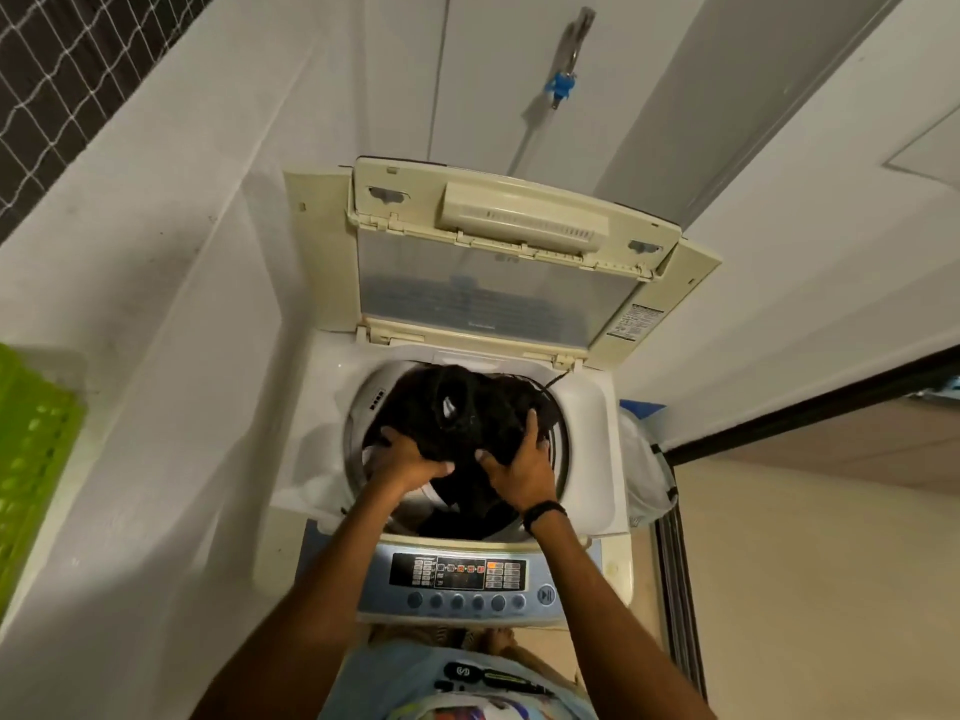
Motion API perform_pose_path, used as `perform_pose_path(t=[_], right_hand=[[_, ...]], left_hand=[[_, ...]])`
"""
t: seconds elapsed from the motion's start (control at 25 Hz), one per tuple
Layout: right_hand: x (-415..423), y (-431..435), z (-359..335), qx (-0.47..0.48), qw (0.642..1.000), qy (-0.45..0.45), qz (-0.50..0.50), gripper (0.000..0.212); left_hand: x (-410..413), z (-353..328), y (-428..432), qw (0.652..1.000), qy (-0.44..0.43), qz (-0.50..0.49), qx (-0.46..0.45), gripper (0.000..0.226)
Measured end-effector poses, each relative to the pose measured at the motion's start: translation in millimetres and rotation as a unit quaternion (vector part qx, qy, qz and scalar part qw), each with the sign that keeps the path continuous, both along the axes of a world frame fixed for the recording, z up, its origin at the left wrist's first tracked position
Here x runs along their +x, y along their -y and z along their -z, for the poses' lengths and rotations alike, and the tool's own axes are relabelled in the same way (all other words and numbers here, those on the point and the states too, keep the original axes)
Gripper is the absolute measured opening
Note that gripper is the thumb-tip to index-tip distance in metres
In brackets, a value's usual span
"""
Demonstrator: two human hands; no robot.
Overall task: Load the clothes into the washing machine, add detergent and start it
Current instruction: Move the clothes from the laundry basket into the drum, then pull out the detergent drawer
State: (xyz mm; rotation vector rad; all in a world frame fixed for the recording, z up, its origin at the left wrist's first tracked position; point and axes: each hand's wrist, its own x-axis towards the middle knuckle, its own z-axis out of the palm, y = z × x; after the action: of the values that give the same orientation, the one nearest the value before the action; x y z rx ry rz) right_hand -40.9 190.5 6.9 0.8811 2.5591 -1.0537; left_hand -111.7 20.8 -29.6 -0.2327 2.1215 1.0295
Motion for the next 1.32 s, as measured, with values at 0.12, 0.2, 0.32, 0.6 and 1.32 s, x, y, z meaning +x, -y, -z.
perform_pose_path(t=[0.12, 0.2, 0.32, 0.6, 1.32], right_hand=[[13, -5, 14, 0.022, 0.996, 0.077, -0.035, 0.071], [17, -10, 17, 0.028, 0.997, 0.04, -0.067, 0.037], [16, -21, 10, 0.009, 0.997, -0.02, -0.07, 0.016], [-9, -39, 7, -0.167, 0.979, -0.113, 0.022, 0.013], [-133, -36, 122, -0.657, 0.619, -0.133, 0.409, 0.039]], left_hand=[[11, 4, 9, 0.996, 0.055, 0.062, -0.033, 0.115], [16, 0, 10, 0.995, 0.034, 0.091, -0.017, 0.092], [28, -2, 9, 0.995, -0.007, 0.093, -0.021, 0.078], [56, -21, 0, 0.999, -0.043, 0.028, -0.013, 0.05], [-83, 56, -65, 0.714, 0.206, -0.474, 0.473, 0.033]])
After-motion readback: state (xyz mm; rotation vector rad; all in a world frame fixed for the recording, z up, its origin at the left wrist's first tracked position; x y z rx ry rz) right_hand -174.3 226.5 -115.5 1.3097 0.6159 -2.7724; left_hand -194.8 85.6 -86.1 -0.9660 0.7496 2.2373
